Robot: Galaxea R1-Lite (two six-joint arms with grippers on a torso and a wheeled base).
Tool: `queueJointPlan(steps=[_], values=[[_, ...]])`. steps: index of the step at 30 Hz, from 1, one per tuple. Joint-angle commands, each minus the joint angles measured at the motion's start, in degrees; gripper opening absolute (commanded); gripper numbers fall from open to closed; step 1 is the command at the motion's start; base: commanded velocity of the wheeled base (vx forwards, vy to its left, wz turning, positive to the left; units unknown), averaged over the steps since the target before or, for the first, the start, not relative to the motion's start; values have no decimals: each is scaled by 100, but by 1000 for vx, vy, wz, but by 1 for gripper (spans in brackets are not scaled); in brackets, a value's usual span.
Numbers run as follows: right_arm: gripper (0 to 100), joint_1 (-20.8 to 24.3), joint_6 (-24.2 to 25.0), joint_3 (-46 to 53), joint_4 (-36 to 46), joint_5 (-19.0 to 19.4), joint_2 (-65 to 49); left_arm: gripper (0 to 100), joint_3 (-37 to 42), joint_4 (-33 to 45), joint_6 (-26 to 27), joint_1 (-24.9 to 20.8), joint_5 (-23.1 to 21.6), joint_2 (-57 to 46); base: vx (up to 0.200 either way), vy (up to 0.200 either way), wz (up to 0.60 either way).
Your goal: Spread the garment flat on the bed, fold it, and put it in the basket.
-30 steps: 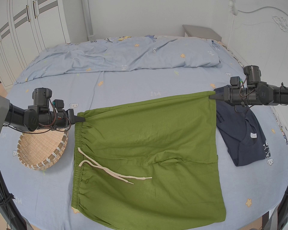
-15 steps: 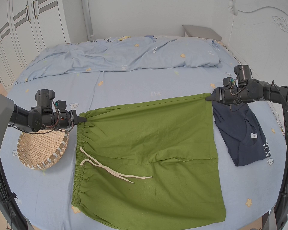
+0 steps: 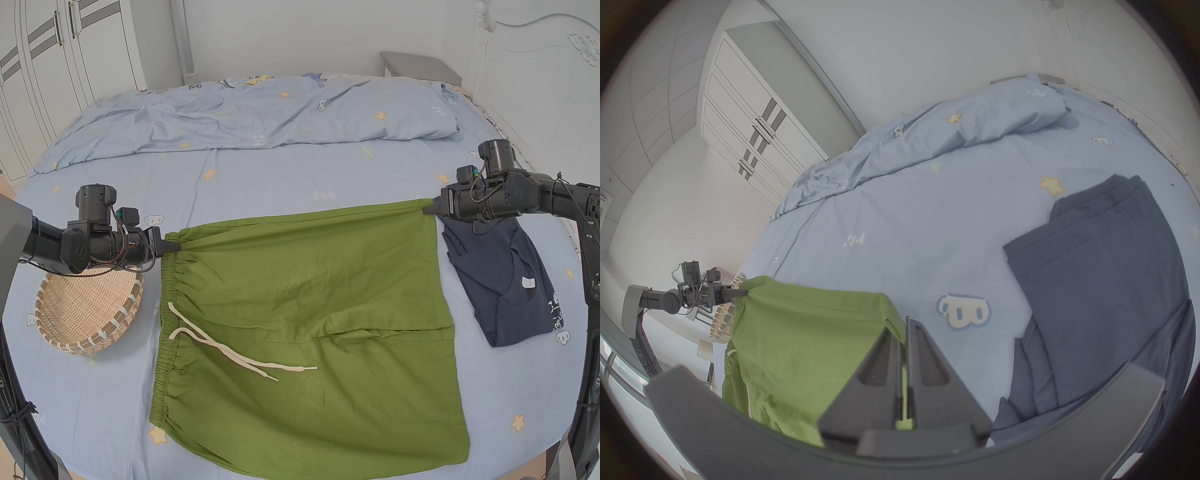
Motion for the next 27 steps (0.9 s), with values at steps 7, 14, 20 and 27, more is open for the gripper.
queueJointPlan(steps=[7,14,20,27], values=[[0,66,0,-17,43,-21,300,100,-130,6,-21,-19,117,129,0,0,0],[100,101,17,-17,26,-12,361,100,-200,-3,-47,-54,117,129,0,0,0],[100,74,61,-17,43,-4,265,100,-139,-3,-56,-106,117,14,0,0,0],[100,-40,79,579,527,84,-1027,100,424,15,-408,-388,117,-1128,0,0,0]])
